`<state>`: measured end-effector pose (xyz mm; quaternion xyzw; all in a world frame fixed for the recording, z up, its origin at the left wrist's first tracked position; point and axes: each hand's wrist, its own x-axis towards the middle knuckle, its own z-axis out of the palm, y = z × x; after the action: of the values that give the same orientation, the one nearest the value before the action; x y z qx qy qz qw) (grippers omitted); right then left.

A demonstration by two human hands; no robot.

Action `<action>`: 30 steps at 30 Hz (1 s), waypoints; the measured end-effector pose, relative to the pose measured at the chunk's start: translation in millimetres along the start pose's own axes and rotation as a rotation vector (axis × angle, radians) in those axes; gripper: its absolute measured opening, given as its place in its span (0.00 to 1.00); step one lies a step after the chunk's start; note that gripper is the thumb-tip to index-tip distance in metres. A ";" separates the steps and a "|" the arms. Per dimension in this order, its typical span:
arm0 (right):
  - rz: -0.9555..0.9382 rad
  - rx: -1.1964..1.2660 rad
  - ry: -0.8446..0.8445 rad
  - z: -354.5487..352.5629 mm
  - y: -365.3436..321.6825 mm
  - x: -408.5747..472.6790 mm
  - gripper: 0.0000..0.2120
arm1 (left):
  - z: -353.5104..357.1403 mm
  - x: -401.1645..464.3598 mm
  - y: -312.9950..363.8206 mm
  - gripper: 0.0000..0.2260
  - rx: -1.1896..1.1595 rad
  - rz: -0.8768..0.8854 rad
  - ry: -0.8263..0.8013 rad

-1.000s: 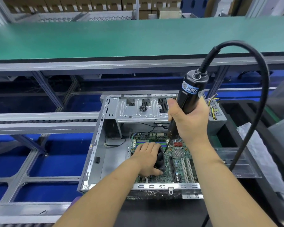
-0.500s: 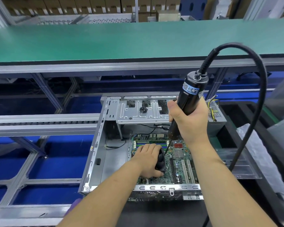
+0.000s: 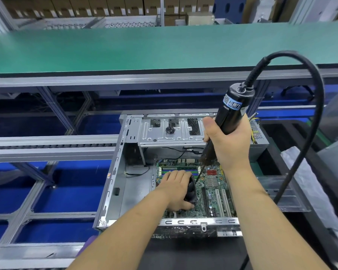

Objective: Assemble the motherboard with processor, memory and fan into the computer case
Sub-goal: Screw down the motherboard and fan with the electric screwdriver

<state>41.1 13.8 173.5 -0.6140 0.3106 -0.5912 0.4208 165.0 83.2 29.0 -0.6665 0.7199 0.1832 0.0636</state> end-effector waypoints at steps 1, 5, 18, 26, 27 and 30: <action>-0.004 0.008 -0.003 0.4 -1.1 0.0 0.14 | -1.2 -0.8 1.4 0.45 0.035 -0.003 -0.003; -0.032 0.043 -0.003 0.5 -6.0 -0.1 0.17 | -2.7 -4.4 10.6 0.45 0.235 -0.020 0.003; -0.132 0.206 0.080 8.0 -37.5 16.1 0.24 | -3.4 30.8 59.2 0.44 0.012 -0.118 -0.061; -0.049 0.365 0.025 28.3 -32.8 2.9 0.20 | 0.9 34.0 42.4 0.31 -0.120 -0.181 0.018; -0.050 0.343 0.009 33.0 -30.4 1.3 0.18 | 0.9 34.3 40.4 0.30 -0.150 -0.175 0.014; -0.041 0.285 -0.030 46.0 -22.4 -4.4 0.14 | 1.7 35.8 33.1 0.31 -0.210 -0.158 -0.016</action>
<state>83.5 34.7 193.7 -0.5631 0.2045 -0.6285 0.4960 128.5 51.7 21.3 -0.7226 0.6414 0.2575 0.0136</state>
